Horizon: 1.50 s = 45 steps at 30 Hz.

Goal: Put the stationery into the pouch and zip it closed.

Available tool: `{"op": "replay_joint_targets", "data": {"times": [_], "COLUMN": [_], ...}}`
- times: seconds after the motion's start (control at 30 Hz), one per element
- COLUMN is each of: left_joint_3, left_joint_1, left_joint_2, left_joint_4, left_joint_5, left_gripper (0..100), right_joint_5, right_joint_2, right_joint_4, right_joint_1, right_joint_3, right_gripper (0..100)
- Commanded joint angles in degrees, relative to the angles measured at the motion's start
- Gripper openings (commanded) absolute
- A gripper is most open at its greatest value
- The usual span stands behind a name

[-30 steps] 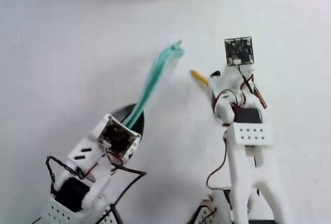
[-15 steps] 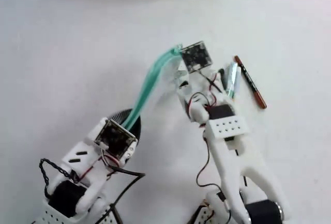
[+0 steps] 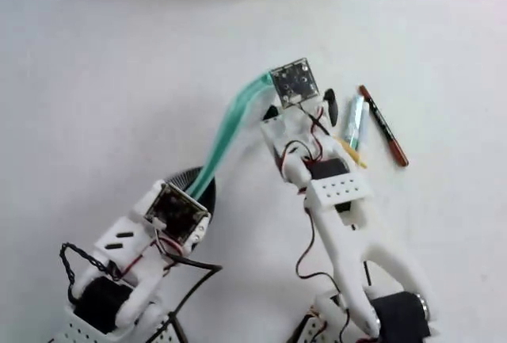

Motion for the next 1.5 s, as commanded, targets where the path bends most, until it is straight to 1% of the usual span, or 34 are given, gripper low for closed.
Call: {"op": "replay_joint_targets", "data": {"times": [0.0, 0.3, 0.37, 0.47, 0.57, 0.67, 0.8, 0.93, 0.97, 1.0, 1.03, 1.13, 1.17, 1.2, 1.23, 1.3, 1.47], "left_joint_3": [-2.3, -2.3, -2.3, -2.3, -2.3, -2.3, -2.3, -2.3, -2.3, -2.3, -2.3, -2.2, -2.1, -2.1, -2.1, -2.0, -1.8], "left_joint_1": [-0.4, -0.4, -0.6, -0.7, -0.7, -0.7, -0.7, -0.7, -0.7, -0.7, -0.7, -0.7, -0.7, -0.7, -0.7, -0.7, -0.7], "left_joint_2": [0.1, 0.1, 0.1, 0.1, 0.1, 0.1, 0.1, 0.1, 0.1, 0.1, 0.1, 0.1, 0.1, 0.1, 0.1, 0.1, 0.1], "left_joint_4": [0.6, 0.5, 0.4, 0.4, 0.4, 0.4, 0.5, 0.5, 0.4, 0.4, 0.4, 0.4, 0.4, 0.4, 0.4, 0.4, 0.4], "left_joint_5": [-0.4, -0.4, -0.4, -0.4, -0.4, -0.4, -0.4, -0.4, -0.4, -0.4, -0.4, -0.4, -0.4, -0.4, -0.4, -0.5, -0.7], "left_gripper": [2, 2, 2, 2, 2, 2, 2, 2, 2, 2, 2, 2, 2, 2, 2, 2, 2], "right_joint_5": [-0.8, -0.9, -0.7, -0.3, 2.9, 3.1, 3.1, 3.1, 3.2, 3.3, 3.5, 3.5, 3.2, 3.2, 3.2, 3.4, 3.1], "right_joint_2": [2.2, 3.3, 3.2, 2.3, 2.0, 3.4, 9.1, 14.8, 15.9, 16.5, 16.7, 16.7, 16.7, 16.7, 16.7, 16.7, 12.8], "right_joint_4": [-5.7, -11.6, -10.6, -4.6, -4.5, -9.6, -16.3, -18.7, -18.6, -18.6, -18.8, -19.6, -20.3, -21.1, -21.7, -22.0, -21.8], "right_joint_1": [-0.7, -1.0, -1.5, -3.3, -4.9, -5.6, -5.3, -4.9, -4.8, -4.5, -3.9, -2.0, -1.3, -0.7, -0.4, 0.0, 2.9], "right_joint_3": [-1.9, -1.8, -1.5, -1.5, -1.8, -1.7, -2.8, -6.3, -7.4, -8.4, -8.8, -10.3, -10.5, -10.4, -10.3, -10.3, -9.7], "right_gripper": [39.8, 39.8, 39.8, 39.9, 39.9, 39.9, 39.8, 39.2, 37.0, 32.7, 26.1, 0.9, 1.6, 5.6, 6.2, 1.4, 1.9]}}
